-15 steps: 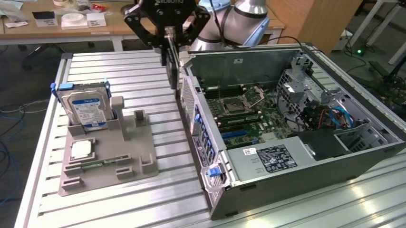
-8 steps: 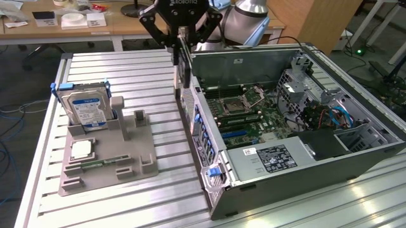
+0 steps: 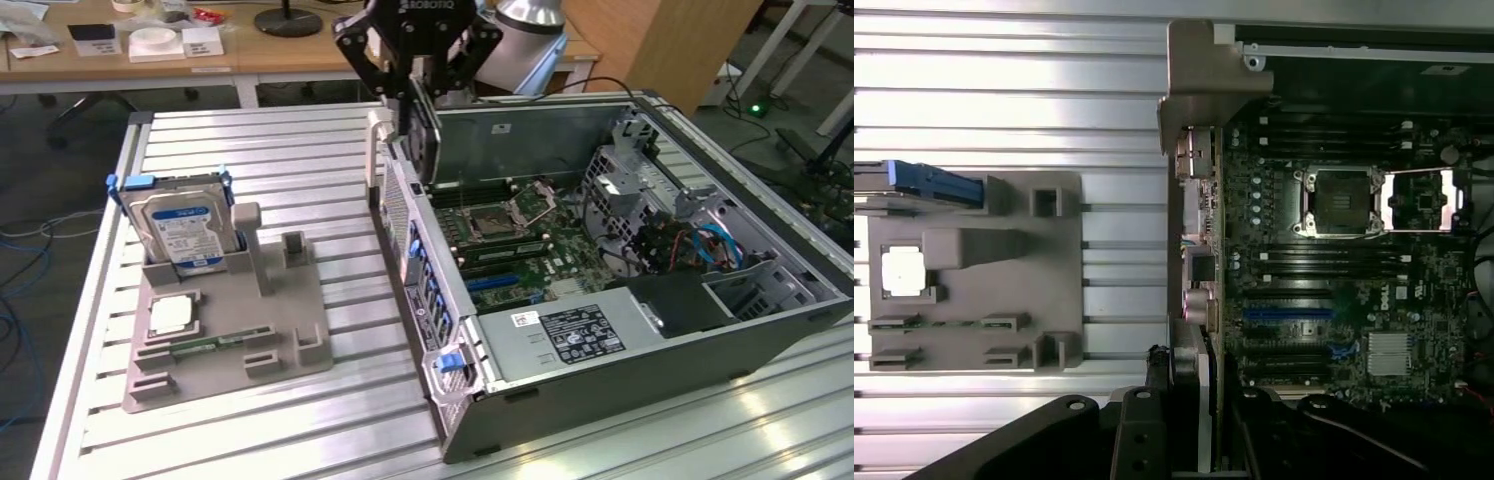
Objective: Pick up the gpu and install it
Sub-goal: 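Pick up the gpu and move the gpu toward the slot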
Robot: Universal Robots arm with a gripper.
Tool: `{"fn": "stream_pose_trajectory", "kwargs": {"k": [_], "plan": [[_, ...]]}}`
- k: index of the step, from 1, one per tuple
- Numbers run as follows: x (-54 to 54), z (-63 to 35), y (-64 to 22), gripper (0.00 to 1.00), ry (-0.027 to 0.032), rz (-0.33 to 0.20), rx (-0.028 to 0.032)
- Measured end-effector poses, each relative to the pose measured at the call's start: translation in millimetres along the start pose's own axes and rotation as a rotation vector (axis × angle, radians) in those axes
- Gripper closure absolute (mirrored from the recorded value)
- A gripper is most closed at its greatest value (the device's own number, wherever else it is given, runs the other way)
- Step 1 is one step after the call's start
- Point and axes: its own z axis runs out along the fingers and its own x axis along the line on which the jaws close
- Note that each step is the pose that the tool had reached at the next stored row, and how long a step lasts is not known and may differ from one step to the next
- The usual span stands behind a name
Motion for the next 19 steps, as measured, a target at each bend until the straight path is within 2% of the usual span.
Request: {"fn": "stream_pose_trajectory", "kwargs": {"k": [19], "plan": [[-55.6, 2.1, 1.6, 0.72, -0.001, 0.002, 0.0009]]}}
